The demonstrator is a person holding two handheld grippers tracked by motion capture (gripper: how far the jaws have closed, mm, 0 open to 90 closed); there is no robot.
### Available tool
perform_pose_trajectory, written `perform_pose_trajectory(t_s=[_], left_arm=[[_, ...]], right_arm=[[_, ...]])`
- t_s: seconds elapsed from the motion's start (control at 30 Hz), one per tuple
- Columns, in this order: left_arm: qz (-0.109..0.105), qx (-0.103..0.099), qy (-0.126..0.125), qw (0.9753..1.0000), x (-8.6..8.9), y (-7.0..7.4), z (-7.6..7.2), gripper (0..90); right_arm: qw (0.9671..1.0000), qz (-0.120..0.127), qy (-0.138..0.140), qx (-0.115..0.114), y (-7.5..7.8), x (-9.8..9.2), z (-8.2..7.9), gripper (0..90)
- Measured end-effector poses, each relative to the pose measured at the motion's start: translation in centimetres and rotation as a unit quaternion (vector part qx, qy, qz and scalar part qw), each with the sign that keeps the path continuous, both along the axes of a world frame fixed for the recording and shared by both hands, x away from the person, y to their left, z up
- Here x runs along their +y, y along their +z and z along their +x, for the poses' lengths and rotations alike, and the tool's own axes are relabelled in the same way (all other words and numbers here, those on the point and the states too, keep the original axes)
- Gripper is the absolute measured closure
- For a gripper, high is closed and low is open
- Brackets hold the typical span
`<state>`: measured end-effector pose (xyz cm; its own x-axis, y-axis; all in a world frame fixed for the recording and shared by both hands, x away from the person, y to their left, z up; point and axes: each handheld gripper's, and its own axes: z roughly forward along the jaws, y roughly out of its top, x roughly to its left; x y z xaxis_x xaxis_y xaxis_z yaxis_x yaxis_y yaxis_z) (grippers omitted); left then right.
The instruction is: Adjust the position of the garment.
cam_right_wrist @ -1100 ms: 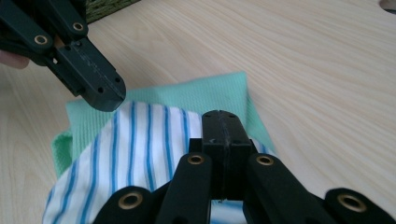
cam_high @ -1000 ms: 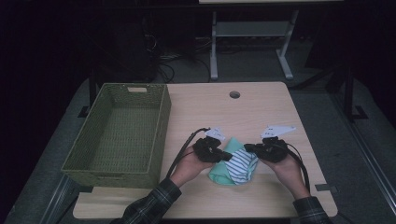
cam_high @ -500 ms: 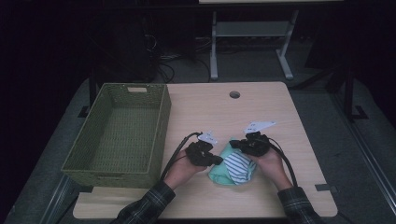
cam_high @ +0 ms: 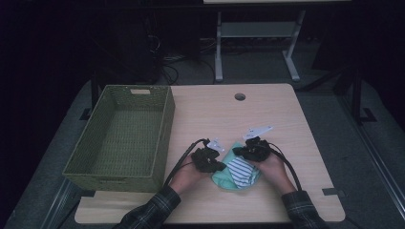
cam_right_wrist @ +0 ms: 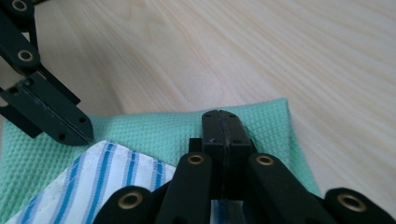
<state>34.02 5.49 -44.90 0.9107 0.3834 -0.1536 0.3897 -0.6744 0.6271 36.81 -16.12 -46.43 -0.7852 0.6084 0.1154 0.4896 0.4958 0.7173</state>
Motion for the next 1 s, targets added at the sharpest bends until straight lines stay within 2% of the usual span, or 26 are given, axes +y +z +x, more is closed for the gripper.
perform_pose_trajectory(t_s=[0.17, 0.33, 0.43, 0.57, 0.77, 1.0], left_arm=[[-0.028, -0.001, 0.001, 0.9996, 0.8, 1.3, -0.8, 89.3], [-0.043, 0.011, -0.004, 0.9990, 1.8, 1.5, -2.3, 89.3], [-0.036, 0.019, -0.011, 0.9991, 1.9, 1.1, -3.3, 89.3], [-0.009, 0.034, -0.022, 0.9991, 1.7, -0.1, -3.8, 89.3], [0.011, 0.029, -0.027, 0.9992, 1.4, -0.7, -3.6, 89.3], [0.015, 0.025, -0.020, 0.9994, 1.4, -0.8, -3.4, 89.3]], right_arm=[[0.9994, 0.014, -0.021, -0.023, 1.1, -1.7, -0.1, 90.0], [0.9988, 0.010, -0.044, -0.018, 0.9, -3.4, 0.4, 89.9], [0.9985, 0.005, -0.052, -0.016, 0.7, -3.8, 0.6, 89.9], [0.9985, -0.003, -0.053, -0.012, 0.4, -3.9, 0.7, 89.9], [0.9989, -0.013, -0.046, -0.007, -0.2, -3.4, 0.9, 89.9], [0.9988, -0.019, -0.045, 0.005, -0.5, -3.6, 1.0, 89.9]])
